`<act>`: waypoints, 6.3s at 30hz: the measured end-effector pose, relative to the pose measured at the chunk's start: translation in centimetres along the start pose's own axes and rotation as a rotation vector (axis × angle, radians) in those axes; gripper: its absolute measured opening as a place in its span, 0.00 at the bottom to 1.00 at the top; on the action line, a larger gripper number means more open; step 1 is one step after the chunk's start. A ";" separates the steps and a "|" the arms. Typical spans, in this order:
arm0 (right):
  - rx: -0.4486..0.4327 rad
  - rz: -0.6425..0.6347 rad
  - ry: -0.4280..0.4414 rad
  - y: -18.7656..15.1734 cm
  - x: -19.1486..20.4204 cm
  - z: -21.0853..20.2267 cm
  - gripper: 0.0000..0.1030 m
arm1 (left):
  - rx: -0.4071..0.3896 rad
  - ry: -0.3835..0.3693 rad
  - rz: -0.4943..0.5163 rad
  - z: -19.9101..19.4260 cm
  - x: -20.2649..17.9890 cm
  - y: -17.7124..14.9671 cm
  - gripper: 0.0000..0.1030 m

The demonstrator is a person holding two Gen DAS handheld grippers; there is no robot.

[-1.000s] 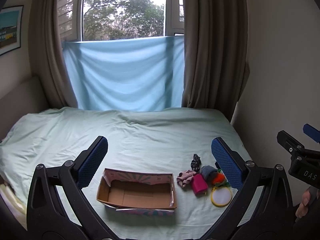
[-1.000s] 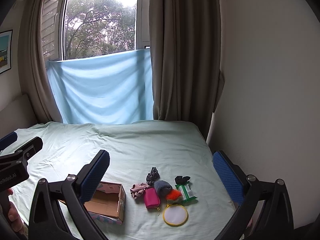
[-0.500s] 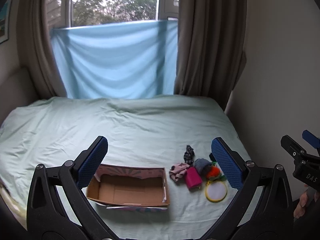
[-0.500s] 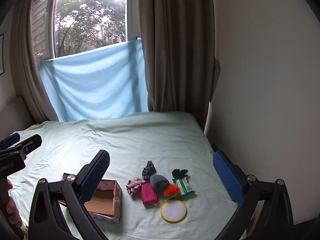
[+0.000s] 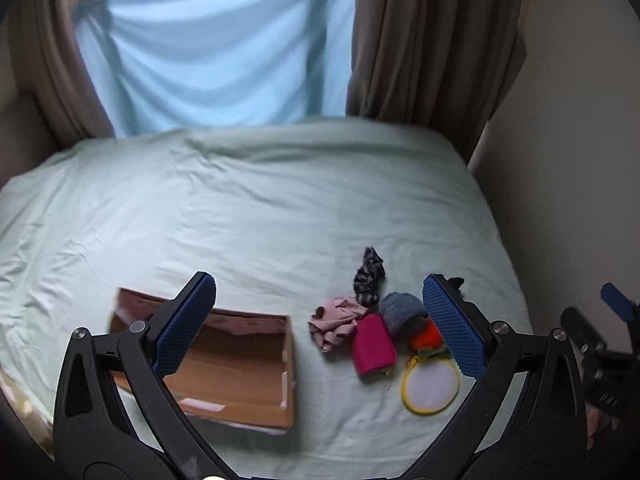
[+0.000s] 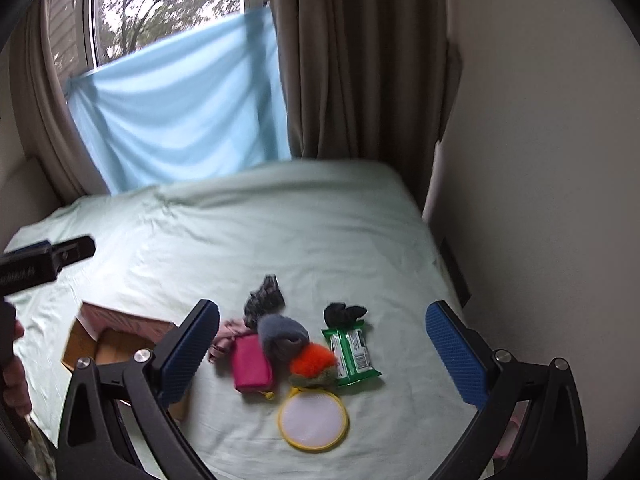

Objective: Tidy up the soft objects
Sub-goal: 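Grasp the black patterned scarf with the left tool while the right tool grasps the grey sock, then carry the scarf and grey sock into the cardboard box and release both, then lift both tools out of the box and move toward the remaining items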

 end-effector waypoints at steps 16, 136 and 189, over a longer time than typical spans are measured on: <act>0.165 -0.070 0.205 -7.0 1.4 17.9 1.00 | 0.289 -0.053 0.094 23.4 -6.1 -3.7 0.99; 0.740 0.215 0.204 -13.6 31.1 23.4 1.00 | 0.582 -0.138 0.185 18.7 26.9 -15.2 1.00; -0.088 -0.004 -0.007 -1.3 24.6 -11.8 1.00 | -0.028 -0.084 0.036 -12.0 26.7 -6.4 1.00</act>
Point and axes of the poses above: each gripper's, at about its wrist camera, not at the fingertips, and z roughly the way its jaws point, x to its left, y to its top, the point moved 8 cm from there along z, roughly the way its jaws point, and after that the axes turned 2 degrees about y, right-handed, at the moved point
